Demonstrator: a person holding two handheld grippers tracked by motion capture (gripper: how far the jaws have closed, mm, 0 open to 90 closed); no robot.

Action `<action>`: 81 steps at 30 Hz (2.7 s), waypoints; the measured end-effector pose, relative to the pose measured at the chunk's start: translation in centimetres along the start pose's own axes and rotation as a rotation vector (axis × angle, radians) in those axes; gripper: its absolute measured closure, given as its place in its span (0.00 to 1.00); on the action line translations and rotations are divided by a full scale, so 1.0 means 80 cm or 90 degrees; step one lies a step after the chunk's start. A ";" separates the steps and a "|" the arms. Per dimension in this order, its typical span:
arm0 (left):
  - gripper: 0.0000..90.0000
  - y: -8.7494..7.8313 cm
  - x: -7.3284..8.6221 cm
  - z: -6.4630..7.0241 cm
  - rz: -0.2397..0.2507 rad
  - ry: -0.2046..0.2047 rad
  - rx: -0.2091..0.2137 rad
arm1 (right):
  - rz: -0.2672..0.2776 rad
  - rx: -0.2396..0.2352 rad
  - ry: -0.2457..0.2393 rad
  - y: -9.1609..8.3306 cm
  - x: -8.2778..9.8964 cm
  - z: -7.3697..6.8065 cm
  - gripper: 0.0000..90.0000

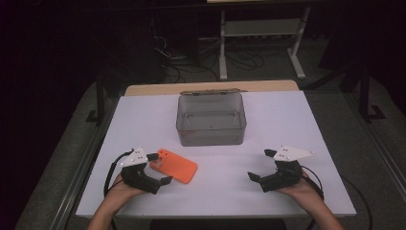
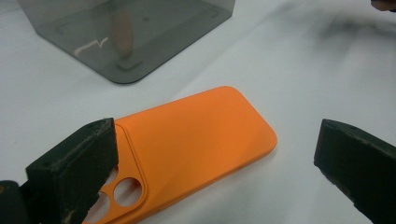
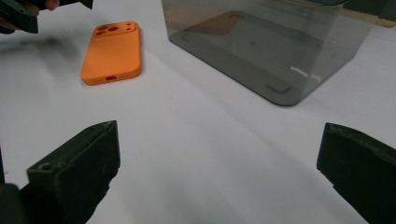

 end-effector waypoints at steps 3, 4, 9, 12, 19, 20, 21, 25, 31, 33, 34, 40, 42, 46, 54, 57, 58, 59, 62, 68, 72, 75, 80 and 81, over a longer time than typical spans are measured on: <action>0.00 0.000 0.000 -0.001 0.000 -0.002 -0.001 | 0.000 -0.001 0.000 0.000 0.000 0.000 0.00; 0.00 0.000 0.000 -0.001 0.000 -0.002 0.000 | 0.000 0.000 0.000 0.000 0.000 0.000 0.00; 0.00 -0.001 -0.002 0.000 0.002 -0.002 0.001 | 0.003 0.002 0.002 -0.002 0.000 0.001 0.00; 0.00 -0.002 -0.004 0.000 0.007 -0.003 -0.001 | 0.002 0.002 0.001 -0.002 0.000 0.000 0.00; 0.00 -0.004 -0.005 -0.002 0.009 -0.002 -0.006 | 0.008 -0.001 0.002 -0.002 -0.002 0.001 0.00; 0.00 -0.004 -0.005 -0.002 0.009 -0.002 -0.005 | 0.008 0.000 0.001 -0.002 -0.002 0.001 0.00; 0.00 -0.004 -0.005 -0.002 0.008 -0.001 -0.005 | 0.008 0.001 0.001 -0.002 -0.002 0.002 0.00; 0.00 -0.003 -0.007 -0.003 0.008 -0.001 -0.003 | 0.005 0.004 0.000 -0.002 -0.002 0.001 0.00; 0.00 -0.001 -0.011 -0.005 0.006 0.005 -0.005 | 0.002 0.004 0.001 -0.002 0.000 0.001 0.00; 0.00 -0.001 -0.012 -0.006 0.009 0.002 -0.005 | 0.002 0.005 0.002 -0.002 0.000 0.002 0.00; 0.00 0.000 -0.013 -0.007 0.007 0.003 -0.005 | 0.001 0.005 0.002 -0.002 0.000 0.002 0.00; 0.00 0.002 -0.018 -0.009 0.010 0.004 -0.007 | 0.000 0.004 -0.001 -0.001 0.000 0.001 0.00; 0.00 0.002 -0.019 -0.010 0.008 0.006 -0.008 | 0.000 0.004 -0.001 -0.001 0.000 0.001 0.00; 0.00 0.003 -0.022 -0.010 0.009 0.011 -0.009 | 0.000 0.005 0.001 -0.001 0.000 0.002 0.00; 0.00 0.007 -0.031 -0.015 0.009 0.017 -0.010 | 0.002 0.006 0.006 -0.002 -0.001 0.003 0.00; 0.00 0.009 -0.032 -0.017 0.009 0.018 -0.012 | 0.004 0.007 0.006 -0.003 -0.001 0.004 0.00; 0.00 0.009 -0.033 -0.017 0.009 0.017 -0.011 | 0.005 0.007 0.007 -0.003 -0.002 0.004 0.00; 0.00 0.009 -0.034 -0.018 0.011 0.016 -0.012 | 0.005 0.008 0.006 -0.002 -0.002 0.005 0.00; 0.00 0.009 -0.036 -0.021 0.012 0.015 -0.013 | 0.005 0.008 0.005 -0.002 -0.001 0.005 0.00; 0.00 0.008 -0.045 -0.028 0.015 0.019 -0.019 | 0.005 0.008 0.005 -0.002 -0.002 0.005 0.00; 0.00 0.008 -0.048 -0.034 0.015 0.016 -0.022 | 0.005 0.008 0.007 -0.002 -0.002 0.005 0.00; 0.00 0.008 -0.050 -0.038 0.014 0.015 -0.023 | 0.005 0.009 0.007 -0.002 -0.001 0.006 0.00; 0.07 0.007 -0.054 -0.043 0.013 0.019 -0.024 | 0.005 0.010 0.008 -0.002 -0.002 0.006 0.00; 0.07 0.008 -0.055 -0.043 0.014 0.017 -0.024 | 0.005 0.009 0.008 -0.002 -0.002 0.006 0.00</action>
Point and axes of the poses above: each handheld gripper's, and its own axes: y roughly forward along the jaws, x roughly out of its underside, z roughly to its right, the point moved 8 cm from there along y, roughly forward along the jaws, and after that the axes turned 4 degrees about x, right-handed, at the moved point
